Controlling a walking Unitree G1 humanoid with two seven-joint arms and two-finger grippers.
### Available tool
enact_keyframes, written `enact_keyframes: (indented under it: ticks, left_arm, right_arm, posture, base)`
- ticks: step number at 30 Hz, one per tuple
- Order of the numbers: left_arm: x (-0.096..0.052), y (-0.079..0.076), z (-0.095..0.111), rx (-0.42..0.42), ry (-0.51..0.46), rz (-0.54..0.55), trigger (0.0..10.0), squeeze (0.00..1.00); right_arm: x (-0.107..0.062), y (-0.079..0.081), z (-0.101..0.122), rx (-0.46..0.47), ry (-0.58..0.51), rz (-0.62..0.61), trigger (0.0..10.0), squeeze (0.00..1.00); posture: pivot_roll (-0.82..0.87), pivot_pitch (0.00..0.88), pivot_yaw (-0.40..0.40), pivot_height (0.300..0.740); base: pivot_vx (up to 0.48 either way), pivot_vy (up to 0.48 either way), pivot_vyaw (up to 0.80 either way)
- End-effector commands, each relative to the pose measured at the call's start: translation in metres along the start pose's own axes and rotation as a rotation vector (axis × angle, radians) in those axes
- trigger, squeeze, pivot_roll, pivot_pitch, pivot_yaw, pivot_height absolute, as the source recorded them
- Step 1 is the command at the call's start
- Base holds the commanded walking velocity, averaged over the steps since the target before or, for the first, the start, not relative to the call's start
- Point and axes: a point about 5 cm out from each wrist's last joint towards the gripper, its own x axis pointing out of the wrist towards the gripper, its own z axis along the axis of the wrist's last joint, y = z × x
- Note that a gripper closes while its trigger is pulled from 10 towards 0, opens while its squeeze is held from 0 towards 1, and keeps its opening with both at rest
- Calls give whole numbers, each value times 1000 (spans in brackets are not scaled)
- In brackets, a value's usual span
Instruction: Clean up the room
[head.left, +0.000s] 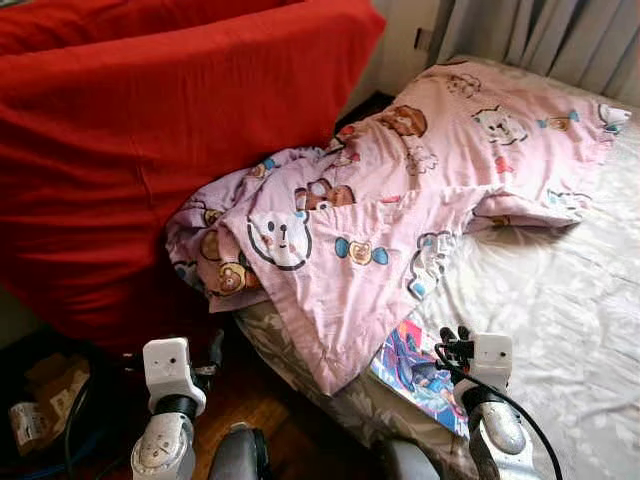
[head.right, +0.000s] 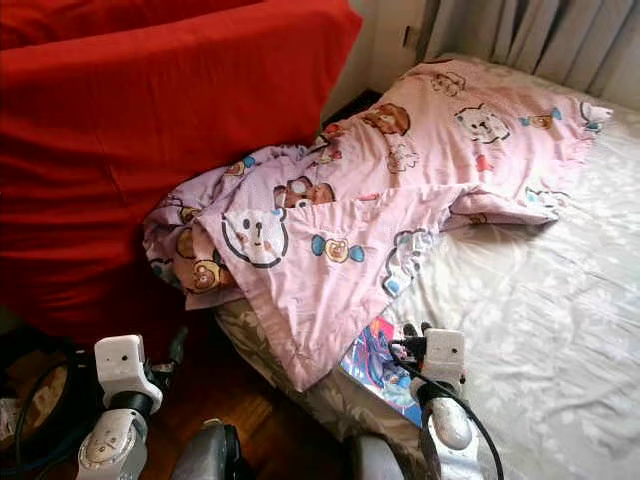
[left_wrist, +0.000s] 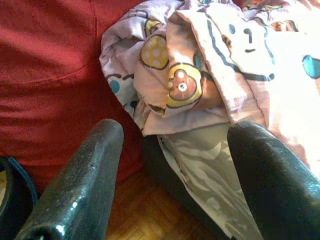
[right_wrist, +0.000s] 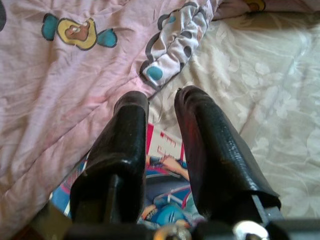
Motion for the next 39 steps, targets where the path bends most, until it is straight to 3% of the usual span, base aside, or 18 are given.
enact_keyframes:
  ticks: [1, 10, 28, 39]
  left_arm:
    - [-2, 1, -2, 2, 18, 1, 10000, 0]
    - [-3, 0, -3, 6, 23, -3, 10000, 0]
    - [-5, 4, -3, 18, 28, -3, 10000, 0]
    - [-7, 5, -4, 27, 37, -10, 10000, 0]
  right_arm:
    - [-3, -1, -6, 8, 16, -7, 10000, 0]
    - [-1, -3, -7, 8, 35, -32, 10000, 0]
    - [15, -18, 5, 105, 54, -141, 10000, 0]
    - [1, -41, -20, 171, 207, -333, 10000, 0]
  posture:
    - [-98, 173, -7, 616]
    - [-94, 176, -4, 616]
    - [-74, 193, 8, 616]
    - [-64, 206, 20, 616]
  base:
    - [0, 0, 0]
    - [0, 0, 0]
    - [0, 0, 0]
    - [0, 0, 0]
